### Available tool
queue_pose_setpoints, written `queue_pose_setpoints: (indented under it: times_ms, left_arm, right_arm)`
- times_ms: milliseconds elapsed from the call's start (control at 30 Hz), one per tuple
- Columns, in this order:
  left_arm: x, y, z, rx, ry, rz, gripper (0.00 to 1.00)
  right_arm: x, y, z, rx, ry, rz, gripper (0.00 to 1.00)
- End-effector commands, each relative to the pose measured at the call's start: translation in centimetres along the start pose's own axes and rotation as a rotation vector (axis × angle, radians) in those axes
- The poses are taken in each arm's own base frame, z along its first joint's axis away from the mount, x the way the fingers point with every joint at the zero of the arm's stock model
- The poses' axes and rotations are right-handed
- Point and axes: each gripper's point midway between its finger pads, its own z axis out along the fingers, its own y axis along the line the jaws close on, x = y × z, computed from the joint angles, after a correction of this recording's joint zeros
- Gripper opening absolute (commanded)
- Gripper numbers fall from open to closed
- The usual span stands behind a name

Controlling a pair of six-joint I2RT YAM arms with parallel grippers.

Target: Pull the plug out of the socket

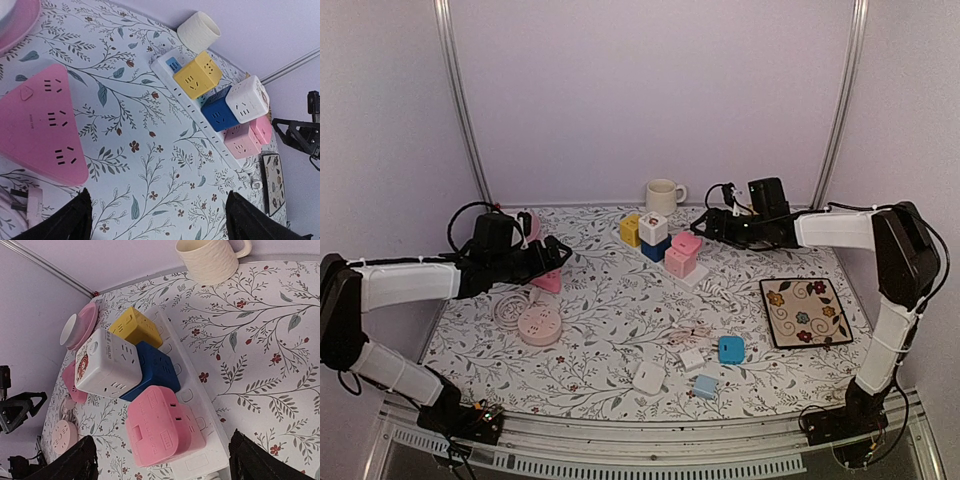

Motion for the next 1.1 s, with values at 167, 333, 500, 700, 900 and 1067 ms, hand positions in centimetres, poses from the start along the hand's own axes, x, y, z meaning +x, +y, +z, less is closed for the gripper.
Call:
queue_pose_setpoints:
  times_ms: [167, 333, 500, 700, 900, 1067]
  left_arm:
    - [-0.3, -3.5, 1.2, 0.124, 0.022, -0.005, 0.93]
    - [-0.1, -3.9, 1.7, 0.141, 0.041, 0.009, 0.92]
    - [0.3, -4.3, 2.0, 0.163, 0.057, 0.013, 0.93]
    - [1.4, -5.0, 2.7, 0.201, 0.088, 0.007, 0.92]
    - [3.1, -6.2, 3.3, 0.234, 0.121, 0.013, 0.9]
    - [4.3, -6.5, 3.8, 0.245, 0.147, 0.004, 0.9]
  right_arm:
    - [0.5, 0.9, 3.8, -0.146, 0.101, 0.003, 0.77]
    - [0.9, 1.1, 4.8, -0.187, 0.128, 0.035, 0.63]
    - [1.2, 2.5, 4.5, -0.198, 0.128, 0.046, 0.49]
    - [2.3, 3.9, 4.0, -0.18, 0.127, 0.029, 0.36]
    - [3.6, 5.5, 4.5, -0.145, 0.134, 0.001, 0.31]
    - [4.0, 6.4, 5.0, -0.104, 0.124, -0.025, 0.32]
